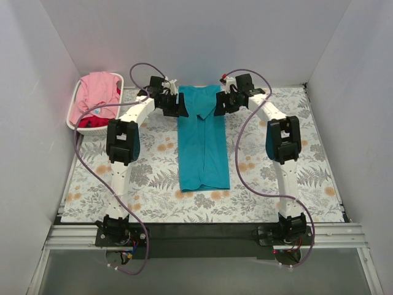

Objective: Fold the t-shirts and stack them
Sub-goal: Fold the tshirt

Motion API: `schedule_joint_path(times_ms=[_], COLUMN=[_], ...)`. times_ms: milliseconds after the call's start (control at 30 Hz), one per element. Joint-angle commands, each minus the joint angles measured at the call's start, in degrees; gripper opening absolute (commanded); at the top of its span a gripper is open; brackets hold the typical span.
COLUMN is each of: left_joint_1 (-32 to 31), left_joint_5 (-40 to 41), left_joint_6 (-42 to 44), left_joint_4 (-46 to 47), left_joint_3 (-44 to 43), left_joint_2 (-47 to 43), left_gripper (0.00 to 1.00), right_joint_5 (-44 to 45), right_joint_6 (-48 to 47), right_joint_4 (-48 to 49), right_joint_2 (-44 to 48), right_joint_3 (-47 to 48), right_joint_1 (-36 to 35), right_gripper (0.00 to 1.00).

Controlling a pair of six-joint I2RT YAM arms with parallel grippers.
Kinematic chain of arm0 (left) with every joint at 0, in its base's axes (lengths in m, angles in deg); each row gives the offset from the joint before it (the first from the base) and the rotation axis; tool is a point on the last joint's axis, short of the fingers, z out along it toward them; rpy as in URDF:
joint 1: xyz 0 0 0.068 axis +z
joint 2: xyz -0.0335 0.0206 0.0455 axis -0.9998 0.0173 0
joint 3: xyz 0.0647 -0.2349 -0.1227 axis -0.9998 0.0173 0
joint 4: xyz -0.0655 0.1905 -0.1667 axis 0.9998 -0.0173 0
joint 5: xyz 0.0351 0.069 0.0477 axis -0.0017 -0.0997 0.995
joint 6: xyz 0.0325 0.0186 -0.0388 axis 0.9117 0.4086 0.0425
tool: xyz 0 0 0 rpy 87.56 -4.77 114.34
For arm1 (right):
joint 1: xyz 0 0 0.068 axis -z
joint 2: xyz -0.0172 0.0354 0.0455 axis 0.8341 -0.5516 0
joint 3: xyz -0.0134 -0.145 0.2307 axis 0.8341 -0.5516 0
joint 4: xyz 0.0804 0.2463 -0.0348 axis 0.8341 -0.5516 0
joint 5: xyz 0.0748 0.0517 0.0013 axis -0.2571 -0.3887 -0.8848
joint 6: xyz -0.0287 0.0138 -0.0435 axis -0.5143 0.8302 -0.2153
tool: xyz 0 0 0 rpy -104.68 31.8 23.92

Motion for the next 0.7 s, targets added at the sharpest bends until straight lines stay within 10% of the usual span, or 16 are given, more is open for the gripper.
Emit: schedule_joint_path(times_ms=[0,267,667], left_joint_1=[1.02,1.19,-10.55], left_joint_5=[-3.44,-5.56,-5.66], left_joint_6=[4.12,14.31,40.94], left_joint_4=[2.2,15.62,5.81], left_joint_3=[6.16,41.59,73.86], left_joint_2=[-18.17,-53.21,-81.3], left_gripper=[0.65,0.74,0.77], right_joint_5=[0.55,4.24,11.98], right_joint_6=[-8.94,-24.59,-44.82], right_joint_4=[-2.18,-9.04,-12.91], right_joint_2=[17.15,44.84,70.44], right_joint_3=[-4.15,-24.89,-61.61], right_joint_1=[-1.63,-5.33,-20.61], right_gripper=[0.68,0.98,0.9])
